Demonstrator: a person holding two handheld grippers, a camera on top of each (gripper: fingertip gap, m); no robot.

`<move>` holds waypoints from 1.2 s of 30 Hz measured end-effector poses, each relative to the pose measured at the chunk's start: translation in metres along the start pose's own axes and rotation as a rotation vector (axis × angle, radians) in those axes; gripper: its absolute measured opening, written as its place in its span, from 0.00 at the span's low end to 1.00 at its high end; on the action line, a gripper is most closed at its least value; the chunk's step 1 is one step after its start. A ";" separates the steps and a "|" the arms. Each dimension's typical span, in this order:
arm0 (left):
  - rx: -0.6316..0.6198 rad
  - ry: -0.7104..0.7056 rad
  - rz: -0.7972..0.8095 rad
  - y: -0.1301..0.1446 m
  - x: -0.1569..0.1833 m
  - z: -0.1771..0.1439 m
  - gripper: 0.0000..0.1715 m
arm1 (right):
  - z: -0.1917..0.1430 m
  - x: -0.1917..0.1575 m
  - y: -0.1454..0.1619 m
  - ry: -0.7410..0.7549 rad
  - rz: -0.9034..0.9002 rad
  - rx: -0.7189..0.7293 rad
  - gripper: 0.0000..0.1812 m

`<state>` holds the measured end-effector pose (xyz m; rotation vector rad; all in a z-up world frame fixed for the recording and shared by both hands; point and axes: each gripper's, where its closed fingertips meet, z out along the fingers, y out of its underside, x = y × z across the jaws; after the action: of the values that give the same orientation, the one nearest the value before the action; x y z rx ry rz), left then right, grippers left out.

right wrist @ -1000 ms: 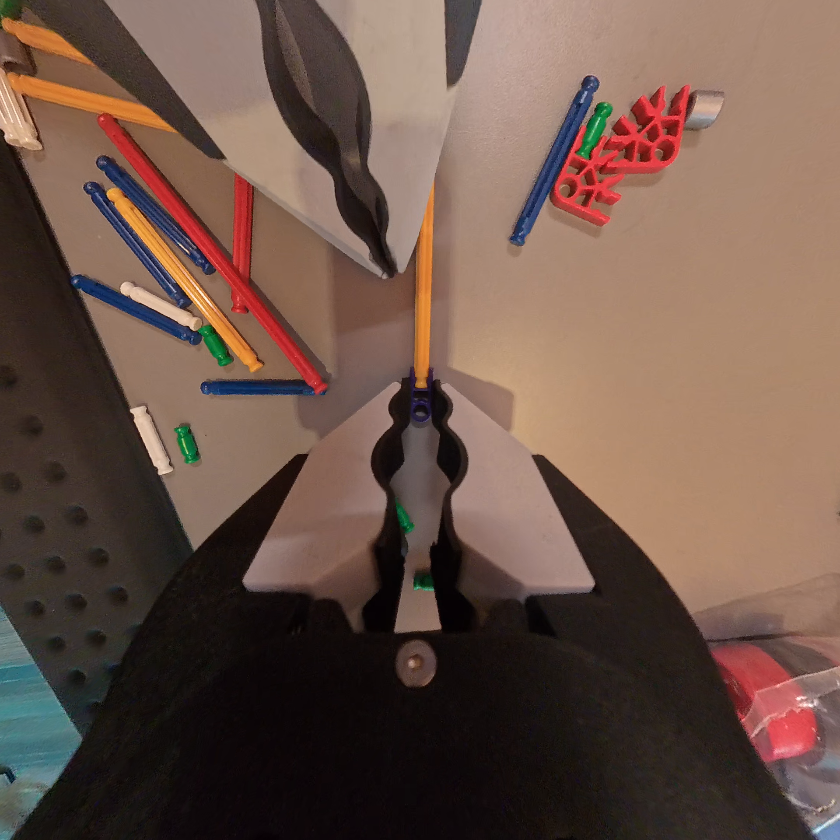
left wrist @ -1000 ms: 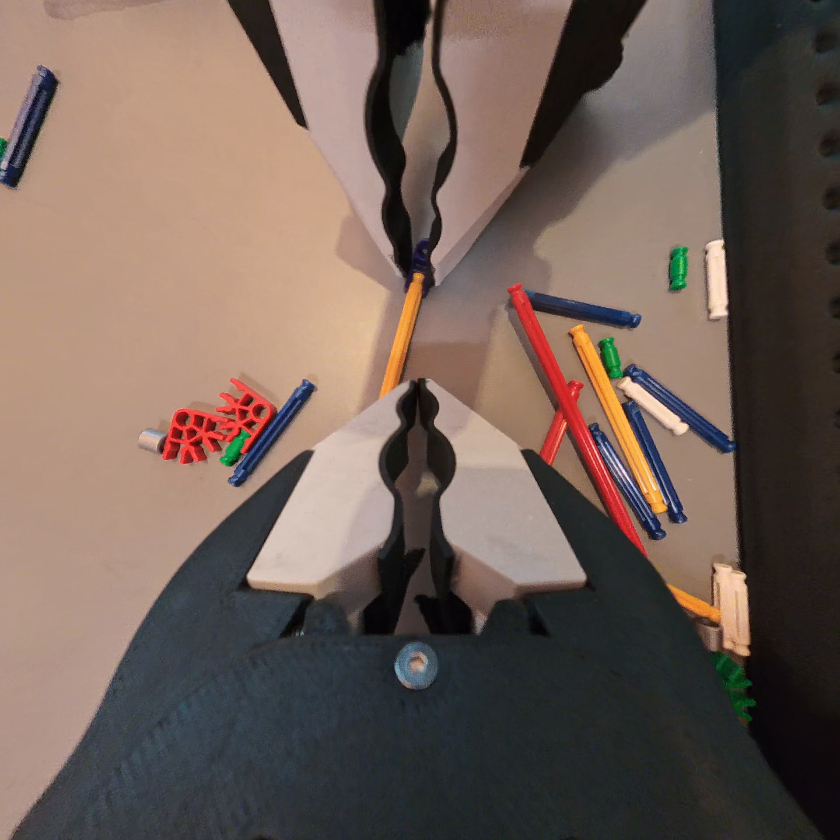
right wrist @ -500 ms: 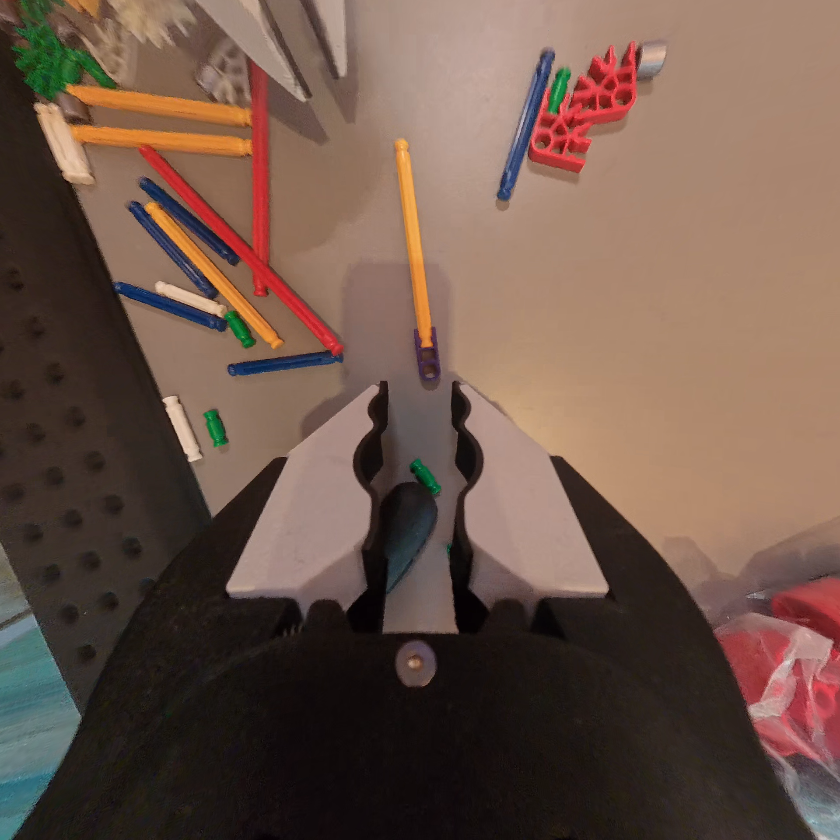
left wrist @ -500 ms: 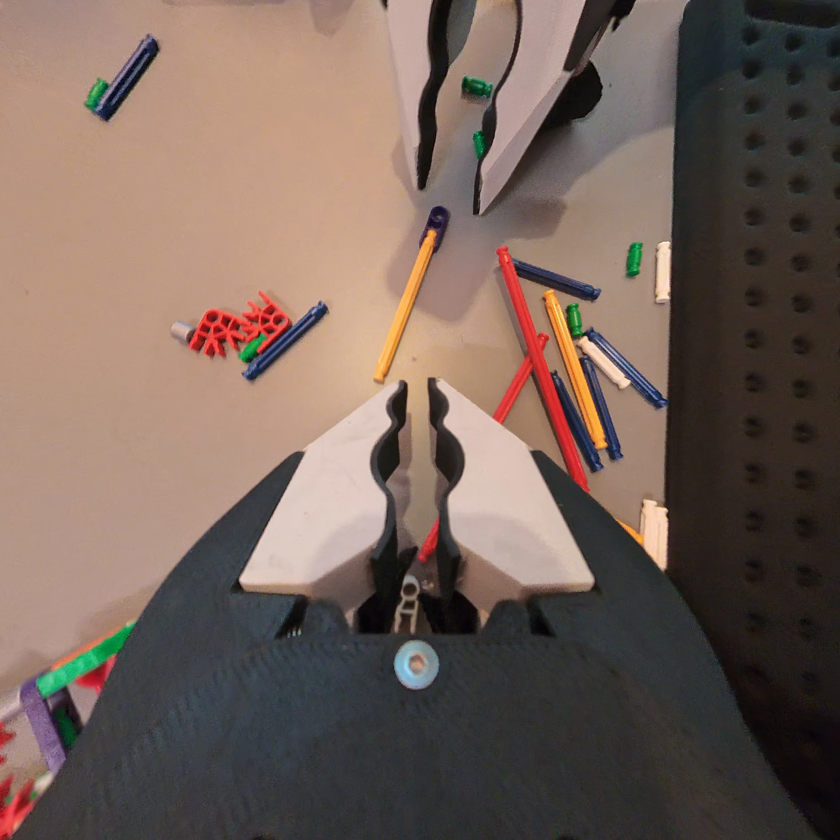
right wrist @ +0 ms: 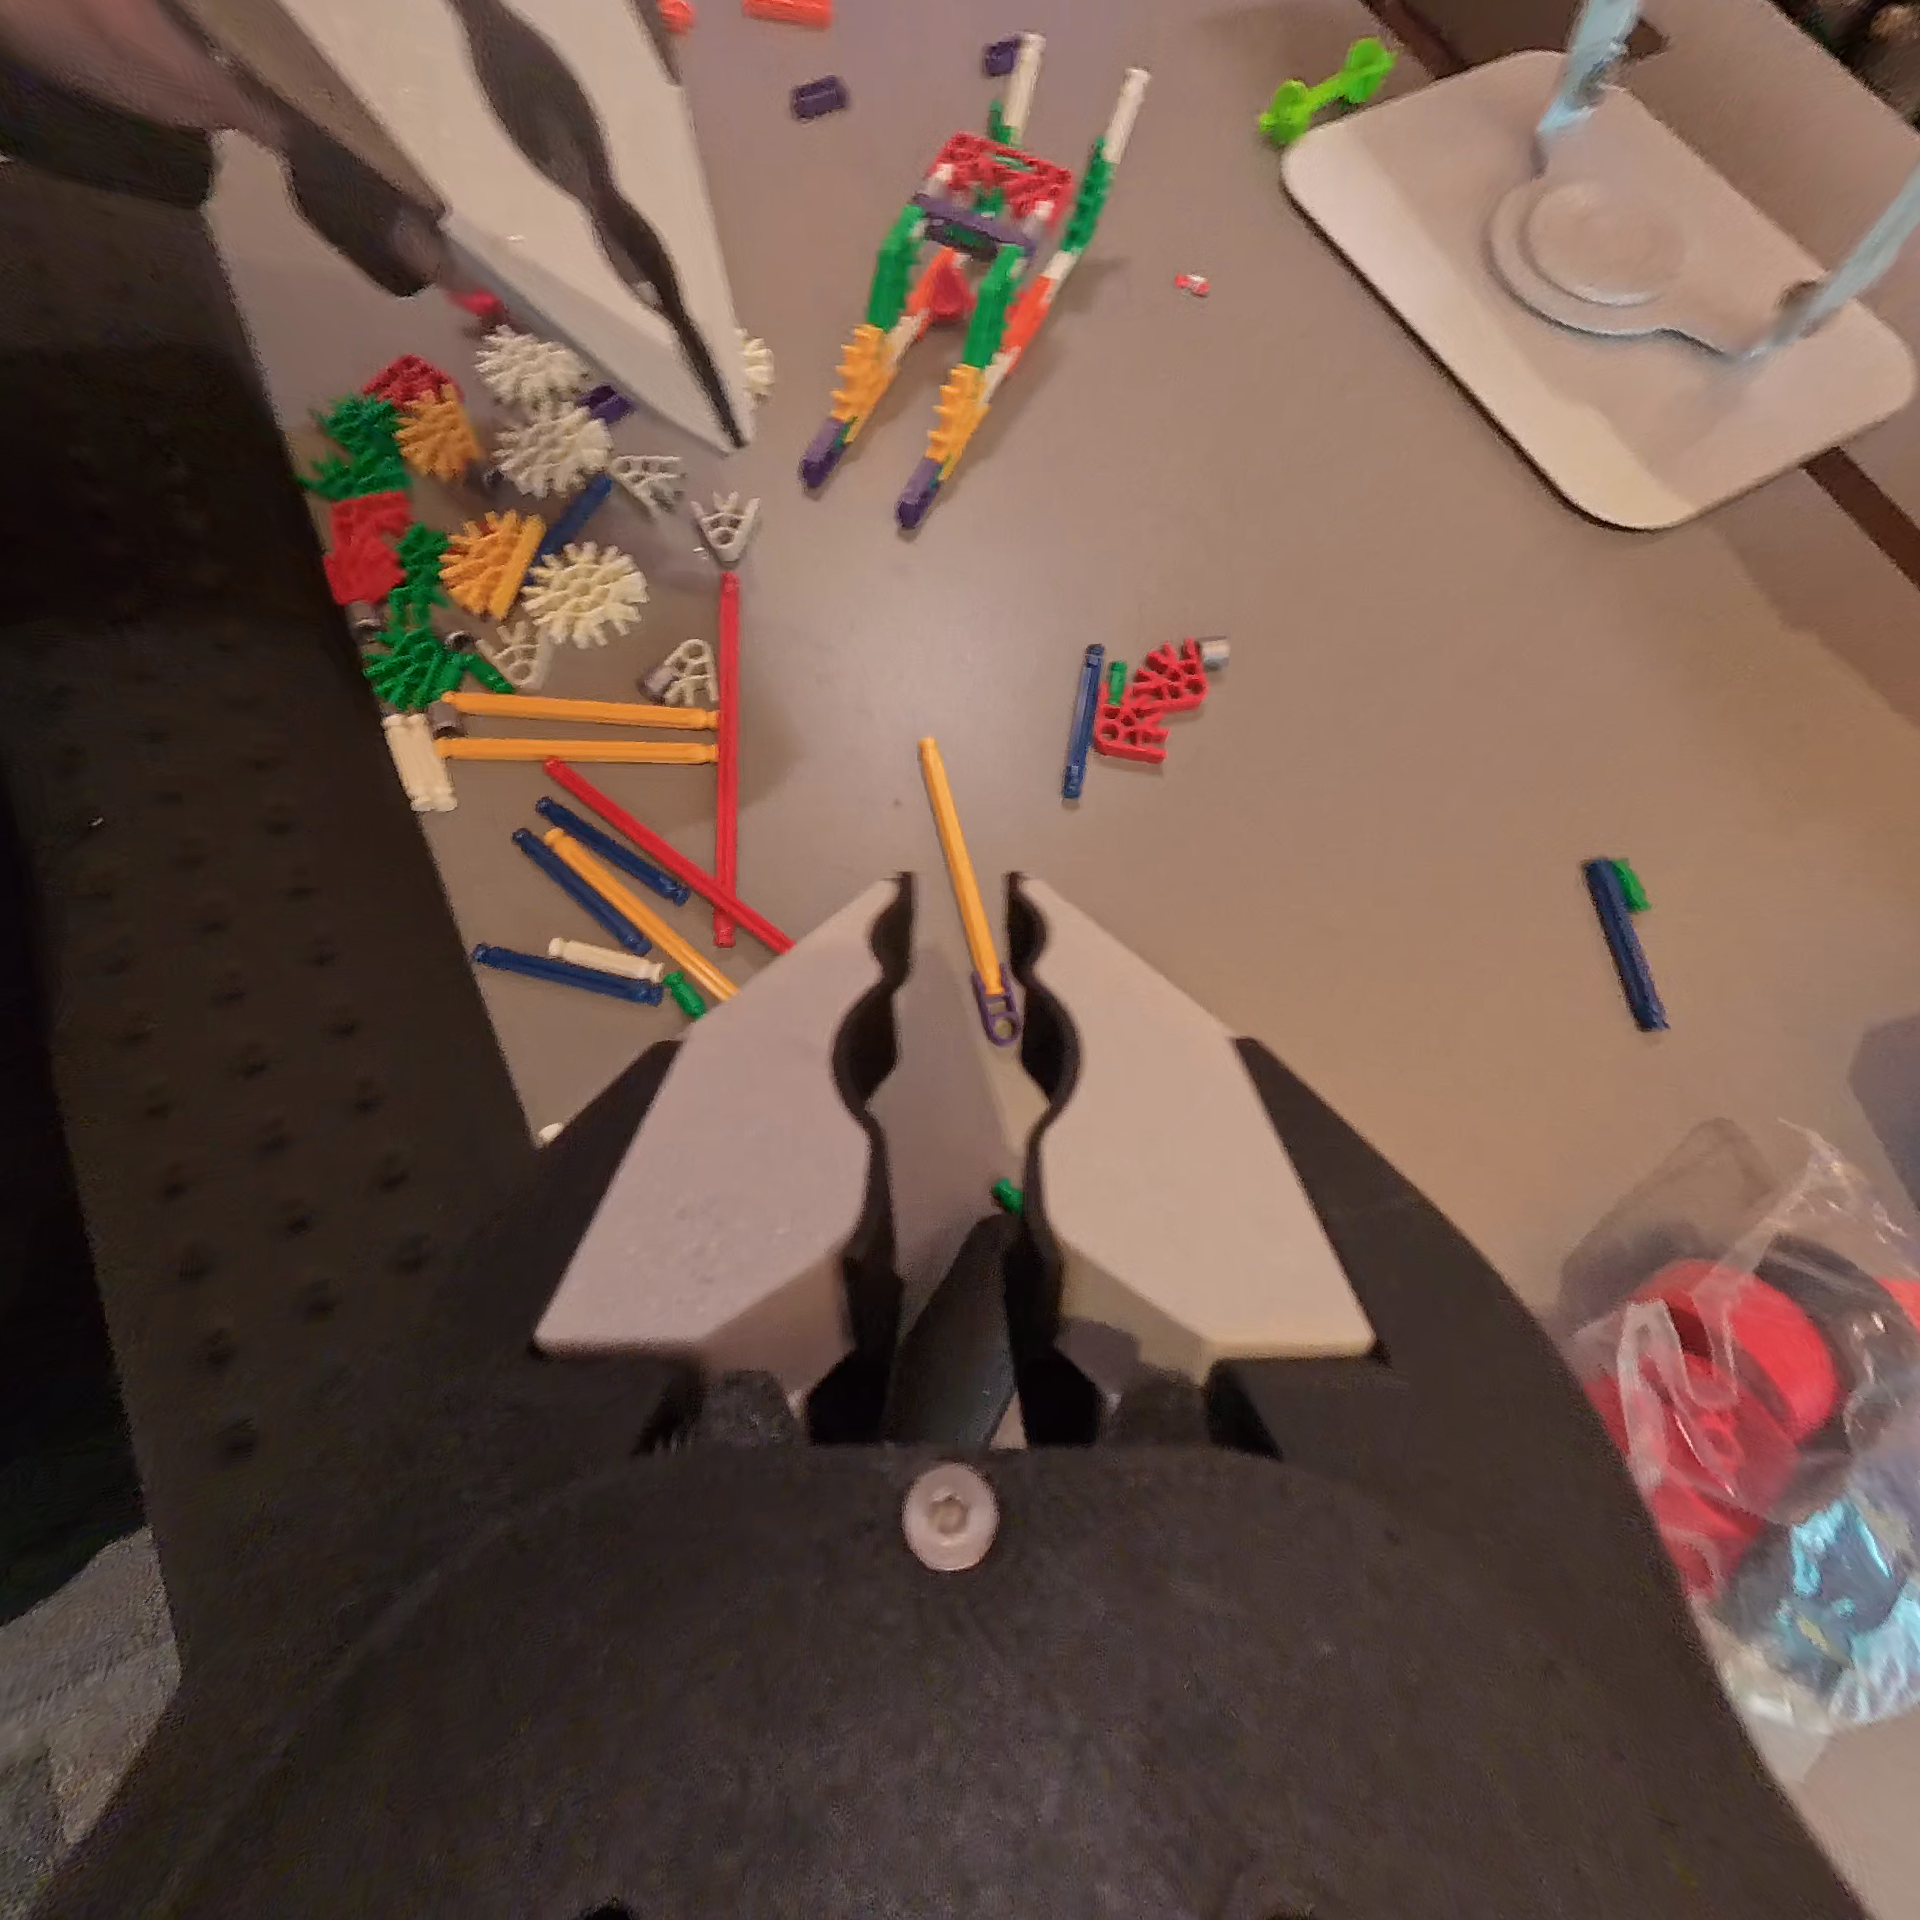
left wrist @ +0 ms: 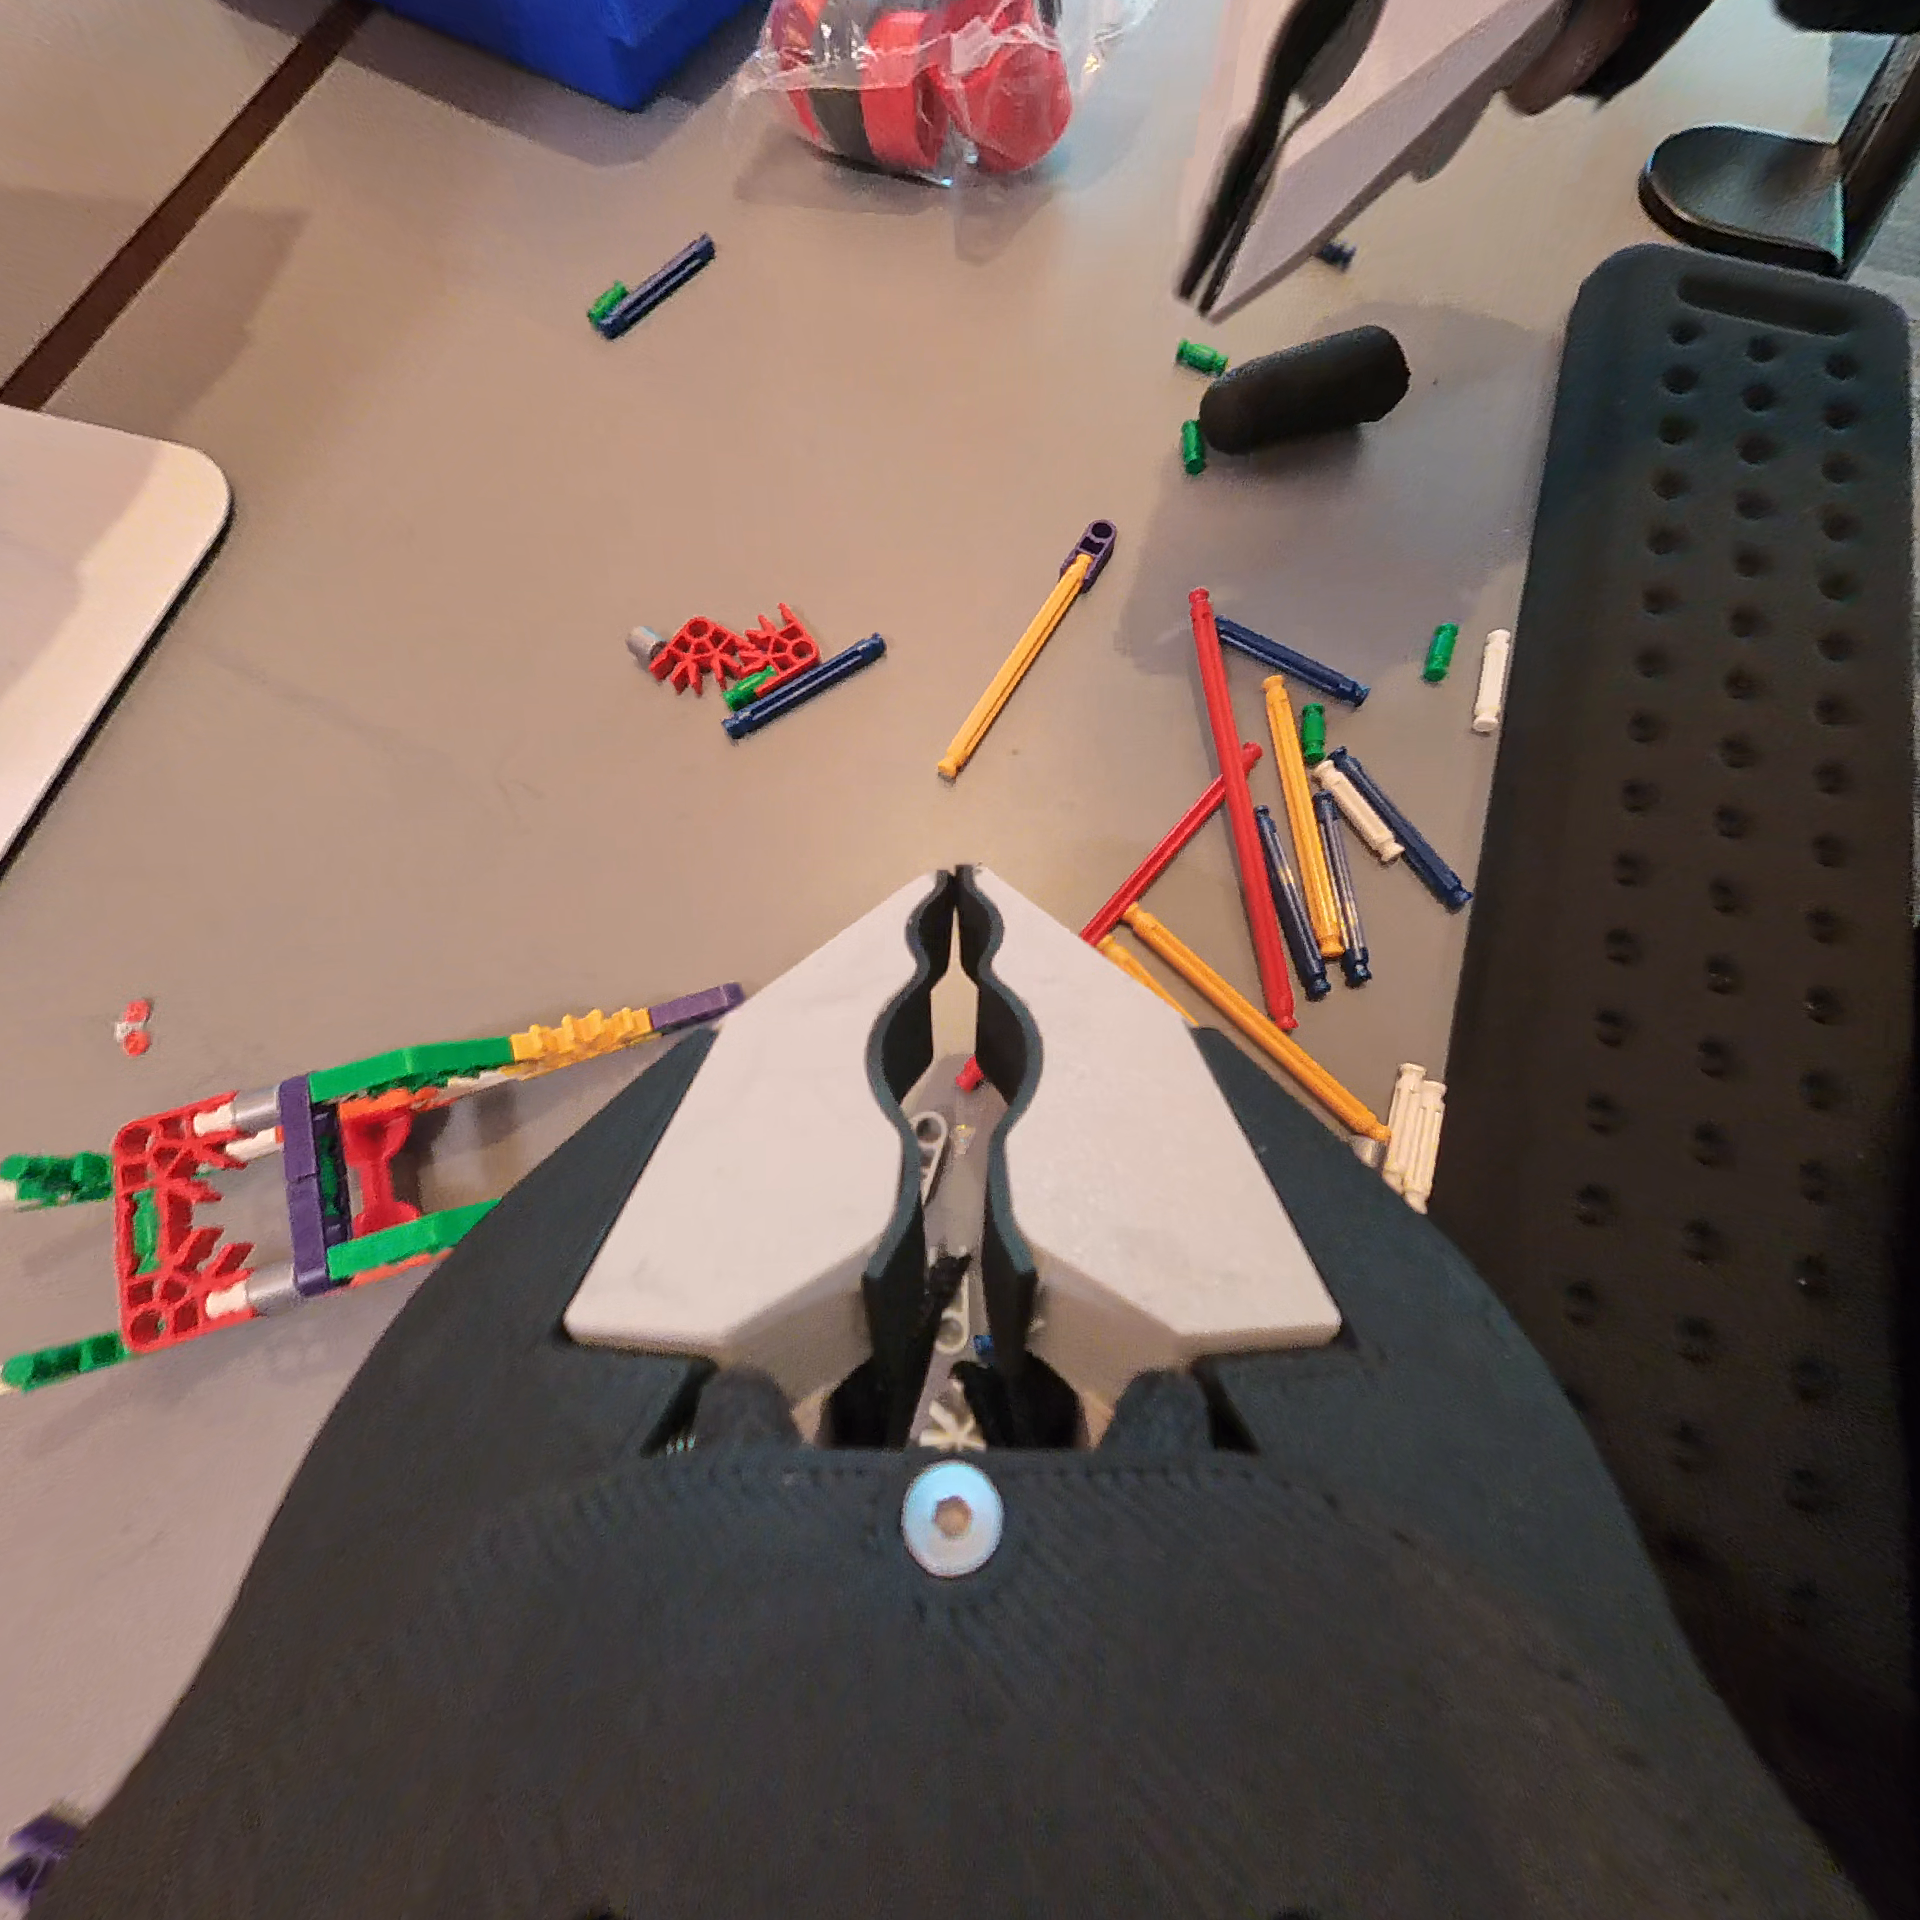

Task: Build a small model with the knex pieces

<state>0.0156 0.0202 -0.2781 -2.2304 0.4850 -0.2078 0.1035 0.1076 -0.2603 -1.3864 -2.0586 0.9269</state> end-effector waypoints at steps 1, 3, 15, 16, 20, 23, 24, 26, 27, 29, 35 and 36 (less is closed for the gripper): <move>0.001 -0.004 -0.012 0.001 0.000 -0.001 0.00 | -0.001 0.004 0.000 0.026 0.015 -0.006 0.16; -0.008 -0.025 -0.051 0.006 -0.003 -0.003 0.11 | -0.003 0.005 0.002 0.047 0.009 -0.018 0.18; -0.126 -0.098 -0.140 0.055 -0.004 -0.039 0.20 | 0.003 -0.004 0.035 -0.040 -0.006 -0.122 0.14; -0.132 -0.086 -0.146 0.058 0.001 -0.041 0.20 | 0.006 -0.006 0.039 -0.049 -0.013 -0.137 0.16; -0.158 -0.072 -0.146 0.061 0.018 -0.042 0.18 | 0.011 -0.020 0.045 -0.130 -0.033 -0.161 0.15; -0.185 -0.071 -0.120 0.062 0.030 -0.038 0.17 | 0.008 -0.028 0.044 -0.157 -0.031 -0.160 0.14; -0.189 -0.071 -0.115 0.062 0.032 -0.037 0.17 | 0.009 -0.025 0.044 -0.133 -0.033 -0.158 0.14; -0.196 -0.066 -0.123 0.067 0.033 -0.033 0.17 | 0.013 -0.021 0.044 -0.098 -0.033 -0.155 0.14; -0.201 -0.059 -0.129 0.070 0.033 -0.032 0.17 | 0.016 -0.017 0.044 -0.077 -0.028 -0.158 0.14; -0.196 -0.058 -0.137 0.072 0.031 -0.029 0.16 | 0.023 -0.011 0.043 -0.047 -0.022 -0.157 0.14; -0.160 -0.012 -0.094 0.058 0.038 -0.011 0.15 | 0.047 -0.005 0.038 -0.019 -0.030 -0.168 0.13; -0.159 -0.009 -0.084 0.055 0.040 -0.006 0.15 | 0.050 -0.006 0.037 -0.024 -0.042 -0.179 0.13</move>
<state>0.0350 -0.0318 -0.3166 -2.4090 0.4152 -0.2093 0.0921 0.0987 -0.3212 -1.4213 -2.2260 0.7608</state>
